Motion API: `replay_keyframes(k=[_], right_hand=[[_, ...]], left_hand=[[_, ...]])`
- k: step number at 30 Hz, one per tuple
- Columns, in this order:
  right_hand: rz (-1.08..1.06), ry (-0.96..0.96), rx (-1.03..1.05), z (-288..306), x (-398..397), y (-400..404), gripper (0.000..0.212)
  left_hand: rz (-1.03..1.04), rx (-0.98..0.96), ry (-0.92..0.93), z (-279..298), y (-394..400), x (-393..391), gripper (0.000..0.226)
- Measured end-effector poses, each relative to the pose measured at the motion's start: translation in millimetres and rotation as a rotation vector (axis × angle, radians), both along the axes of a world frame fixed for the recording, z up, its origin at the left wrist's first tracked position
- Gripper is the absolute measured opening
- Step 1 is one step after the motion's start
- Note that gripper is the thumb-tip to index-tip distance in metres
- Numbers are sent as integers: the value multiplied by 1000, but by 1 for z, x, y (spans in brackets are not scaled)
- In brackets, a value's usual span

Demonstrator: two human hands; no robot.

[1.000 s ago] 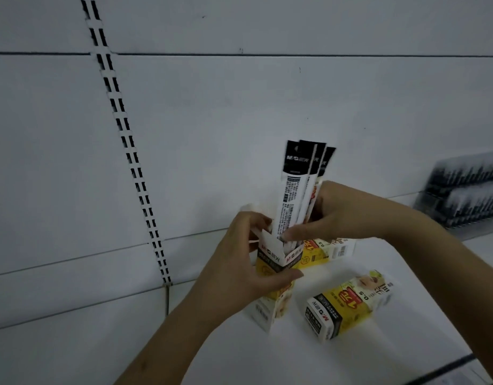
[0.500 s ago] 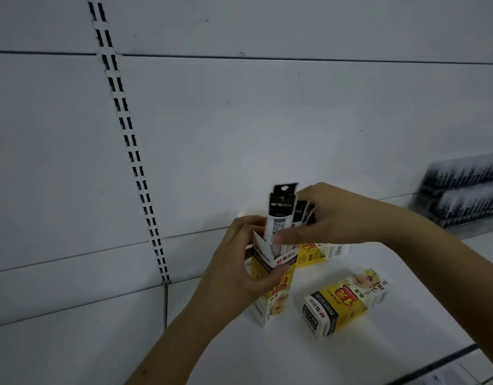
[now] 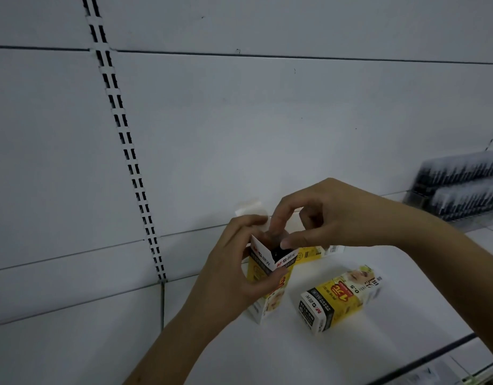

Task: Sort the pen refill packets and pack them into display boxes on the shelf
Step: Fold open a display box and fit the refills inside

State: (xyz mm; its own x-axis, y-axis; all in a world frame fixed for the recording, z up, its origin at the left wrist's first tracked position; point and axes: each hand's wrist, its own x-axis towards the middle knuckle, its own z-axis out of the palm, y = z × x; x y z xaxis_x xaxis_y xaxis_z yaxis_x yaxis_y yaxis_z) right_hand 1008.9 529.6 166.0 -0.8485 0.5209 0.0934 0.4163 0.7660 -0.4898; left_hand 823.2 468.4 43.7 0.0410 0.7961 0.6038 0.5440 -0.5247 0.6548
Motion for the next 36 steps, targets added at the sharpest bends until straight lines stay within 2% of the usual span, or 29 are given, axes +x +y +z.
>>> replay_keyframes(k=[3, 5, 8, 11, 13, 17, 19, 22, 25, 28, 29, 33, 34, 36], right_hand=[[-78, 171, 102, -4, 3, -2, 10], [-162, 255, 86, -9, 5, 2, 16], [-237, 132, 20, -20, 4, 8, 37], [-199, -36, -26, -32, -1, 8, 43], [-180, -40, -73, -38, -6, 6, 46], [-182, -23, 51, -51, -13, 5, 25], [-232, 19, -17, -54, -13, 8, 33], [-236, 11, -114, -55, -13, 8, 31], [-205, 31, -122, -57, -18, 2, 27], [-111, 50, -4, -63, -27, -1, 16], [-94, 36, 1, -67, -29, 1, 20], [-27, -133, -42, -93, -40, 19, 82], [21, -160, -58, -100, -45, 23, 89], [101, -181, -102, -112, -60, 31, 79]], left_hand=[[54, 108, 78, 5, -6, -4, 39], [90, 180, 147, 8, -8, -6, 34], [104, 254, 249, 7, -9, -9, 34], [126, 279, 284, 1, -9, -13, 36], [132, 262, 297, -4, -8, -15, 33], [126, 230, 307, -15, -6, -18, 31], [147, 237, 270, -21, -5, -21, 35], [245, 232, 263, -29, -5, -29, 50], [218, 125, 209, -31, -10, -42, 56], [109, -22, 79, -30, -20, -52, 47], [108, -53, 59, -31, -23, -55, 44], [62, -143, -14, -30, -36, -63, 42], [55, -174, -13, -31, -39, -64, 45], [61, -215, 4, -37, -44, -69, 54]])
